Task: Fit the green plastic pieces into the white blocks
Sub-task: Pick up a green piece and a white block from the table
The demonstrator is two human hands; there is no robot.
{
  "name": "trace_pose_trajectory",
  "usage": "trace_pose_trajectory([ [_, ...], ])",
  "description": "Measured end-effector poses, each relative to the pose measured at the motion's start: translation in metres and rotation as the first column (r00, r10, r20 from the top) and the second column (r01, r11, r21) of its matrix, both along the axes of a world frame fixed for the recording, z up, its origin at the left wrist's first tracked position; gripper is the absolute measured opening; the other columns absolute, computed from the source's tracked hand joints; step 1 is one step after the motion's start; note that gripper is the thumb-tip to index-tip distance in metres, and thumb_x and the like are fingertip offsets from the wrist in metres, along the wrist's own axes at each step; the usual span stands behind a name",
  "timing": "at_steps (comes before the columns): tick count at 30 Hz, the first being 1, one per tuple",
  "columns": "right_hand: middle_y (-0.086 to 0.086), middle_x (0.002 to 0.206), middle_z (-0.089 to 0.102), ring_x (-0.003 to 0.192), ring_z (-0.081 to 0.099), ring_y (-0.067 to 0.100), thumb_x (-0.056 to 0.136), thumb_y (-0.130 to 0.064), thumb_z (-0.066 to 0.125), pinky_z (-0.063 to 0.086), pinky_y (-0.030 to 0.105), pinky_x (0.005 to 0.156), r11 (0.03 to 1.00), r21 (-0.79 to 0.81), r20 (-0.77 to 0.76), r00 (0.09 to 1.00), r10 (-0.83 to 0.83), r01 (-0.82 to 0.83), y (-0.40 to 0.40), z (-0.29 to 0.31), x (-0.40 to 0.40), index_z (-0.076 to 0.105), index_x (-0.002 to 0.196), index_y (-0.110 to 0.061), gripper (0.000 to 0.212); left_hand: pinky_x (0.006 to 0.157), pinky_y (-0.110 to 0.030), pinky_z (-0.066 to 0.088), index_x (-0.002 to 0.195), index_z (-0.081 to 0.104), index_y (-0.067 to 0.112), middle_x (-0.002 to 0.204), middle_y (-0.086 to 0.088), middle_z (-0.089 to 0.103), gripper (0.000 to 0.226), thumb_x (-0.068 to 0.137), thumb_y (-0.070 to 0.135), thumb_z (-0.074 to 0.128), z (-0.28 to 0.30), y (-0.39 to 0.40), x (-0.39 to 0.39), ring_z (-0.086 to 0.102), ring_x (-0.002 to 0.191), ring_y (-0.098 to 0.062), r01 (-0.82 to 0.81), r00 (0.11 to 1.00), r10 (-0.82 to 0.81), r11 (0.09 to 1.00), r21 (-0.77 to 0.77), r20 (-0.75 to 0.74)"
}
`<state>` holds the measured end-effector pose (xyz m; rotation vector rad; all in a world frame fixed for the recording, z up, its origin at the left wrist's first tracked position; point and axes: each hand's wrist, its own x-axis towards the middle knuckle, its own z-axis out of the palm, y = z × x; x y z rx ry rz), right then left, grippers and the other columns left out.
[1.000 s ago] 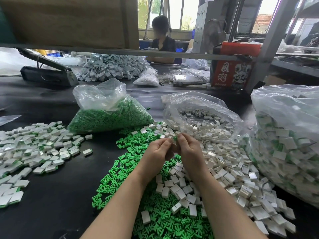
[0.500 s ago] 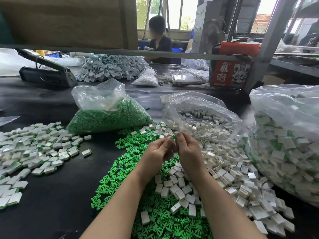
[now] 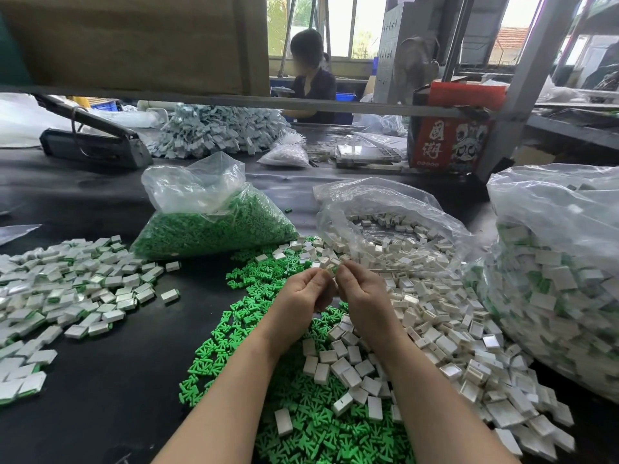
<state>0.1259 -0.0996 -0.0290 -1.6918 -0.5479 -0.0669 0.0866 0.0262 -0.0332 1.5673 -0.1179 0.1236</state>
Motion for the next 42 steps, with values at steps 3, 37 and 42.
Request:
trace_pose_trajectory([
  [3, -0.016, 0.059, 0.058, 0.059, 0.051, -0.003, 0.101, -0.006, 0.042, 0.042, 0.019, 0.058, 0.997, 0.016, -0.061, 0.996, 0.072, -0.071, -0.0035, -0.0024, 0.0043, 0.061, 0.077, -0.015, 0.032, 0.065, -0.025, 0.044, 0.094, 0.063, 0.011, 0.071, 0.008, 0.053, 0.027, 0.099, 0.030, 0.045, -0.0009, 0.0030, 0.0003, 0.048, 0.070, -0.011, 0.002, 1.000, -0.002, 0.998, 0.066, -0.007],
  [37, -0.011, 0.066, 0.052, 0.062, 0.047, 0.003, 0.090, -0.037, 0.025, 0.031, 0.017, 0.054, 0.892, -0.451, 0.163, 0.986, 0.045, 0.034, -0.0017, -0.0070, -0.0006, 0.047, 0.065, -0.028, 0.034, 0.069, -0.009, 0.044, 0.085, 0.060, 0.028, 0.082, 0.012, 0.063, 0.029, 0.104, 0.019, 0.040, -0.0033, 0.0009, 0.0021, 0.058, 0.072, 0.010, -0.040, 0.999, 0.028, 0.937, 0.346, 0.041],
  [42, -0.007, 0.063, 0.050, 0.059, 0.044, 0.006, 0.095, -0.032, 0.030, 0.028, 0.021, 0.053, 0.880, -0.472, 0.161, 0.986, 0.042, 0.040, -0.0042, -0.0077, 0.0010, 0.044, 0.061, -0.026, 0.037, 0.057, -0.006, 0.038, 0.077, 0.056, 0.026, 0.065, 0.017, 0.057, 0.032, 0.104, 0.017, 0.041, -0.0045, 0.0028, 0.0027, 0.052, 0.059, 0.010, -0.038, 0.999, 0.028, 0.928, 0.371, 0.032],
])
